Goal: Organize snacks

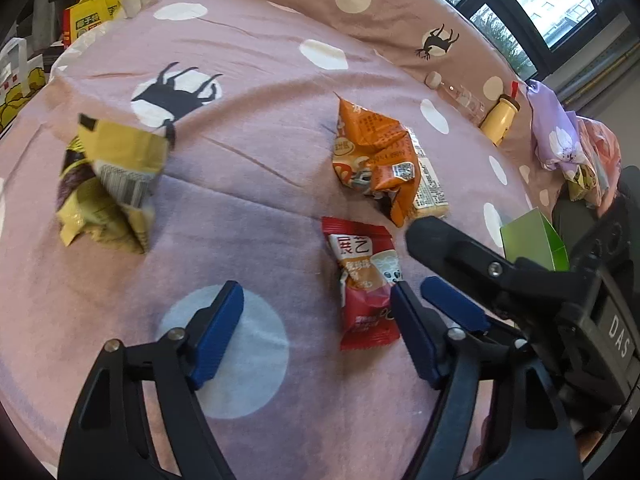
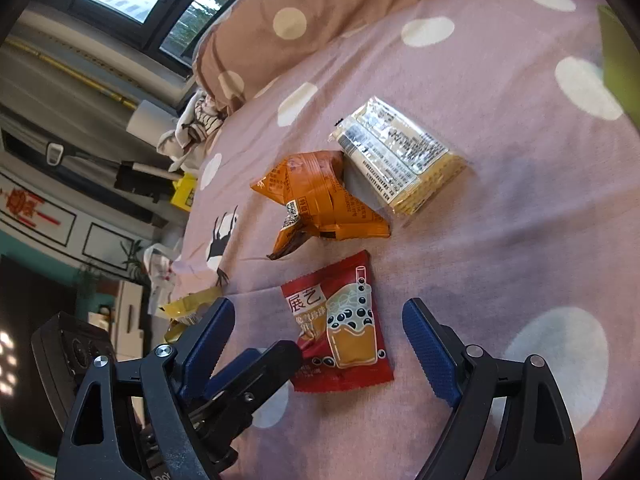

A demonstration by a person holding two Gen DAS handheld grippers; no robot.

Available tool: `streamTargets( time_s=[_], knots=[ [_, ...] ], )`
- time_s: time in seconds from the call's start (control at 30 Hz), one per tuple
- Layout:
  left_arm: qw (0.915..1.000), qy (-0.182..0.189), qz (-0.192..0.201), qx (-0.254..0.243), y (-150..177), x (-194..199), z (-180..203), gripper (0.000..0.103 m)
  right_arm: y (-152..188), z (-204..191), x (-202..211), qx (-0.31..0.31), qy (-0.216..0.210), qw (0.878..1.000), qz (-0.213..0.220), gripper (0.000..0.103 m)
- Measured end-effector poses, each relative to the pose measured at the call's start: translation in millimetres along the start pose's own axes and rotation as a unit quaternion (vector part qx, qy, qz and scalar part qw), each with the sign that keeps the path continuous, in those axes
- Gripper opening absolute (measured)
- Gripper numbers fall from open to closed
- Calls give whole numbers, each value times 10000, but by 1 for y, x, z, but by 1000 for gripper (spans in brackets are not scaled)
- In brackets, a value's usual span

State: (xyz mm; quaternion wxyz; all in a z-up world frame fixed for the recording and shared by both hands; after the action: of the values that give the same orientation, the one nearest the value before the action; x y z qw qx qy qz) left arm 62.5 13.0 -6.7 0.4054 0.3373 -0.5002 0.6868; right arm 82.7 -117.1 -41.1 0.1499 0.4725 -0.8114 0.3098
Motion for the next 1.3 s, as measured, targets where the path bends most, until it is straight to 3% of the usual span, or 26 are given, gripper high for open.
streamTargets(
  time_s=[0.13,0.27,0.3,0.53,0.83,1.1,1.3],
  knots=[
    [9998,-56,6,-164,1,-4,10,55,1,12,-11,-392,-222,9987,-218,76],
    [9988,-8,28,-491,4,-8,26,29,5,13,-12,-333,-167,9987,-349,64],
    [9984,-35,68,-564,4,-8,29,26,6,13,-11,-320,-126,9988,-348,63],
    [9935,-378,470,-964,5,-1,46,24,6,18,6,-487,-250,9981,-294,53],
    [9858,40,1098,-1266,13,37,98,23,-5,12,78,-239,-242,9977,586,53],
    [9630,815,1724,-1906,32,70,175,23,-11,24,171,-142,-58,9858,1671,53],
    [9435,1356,1795,-2434,46,75,236,23,-15,48,238,-292,184,9674,2508,53]
  ],
)
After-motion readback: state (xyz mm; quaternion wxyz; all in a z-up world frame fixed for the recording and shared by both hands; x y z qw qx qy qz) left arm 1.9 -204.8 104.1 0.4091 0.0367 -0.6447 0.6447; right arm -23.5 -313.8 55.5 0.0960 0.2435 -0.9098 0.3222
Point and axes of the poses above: each gripper's, at about its wrist camera, not at the fingertips, and x roughly against the way its jaws point, z to its right, y to its underside, the point moved 5 cm from there along -x, roughly the way its jaws point, and after that the axes turned 11 degrees about -y, right-handed, at the moved point
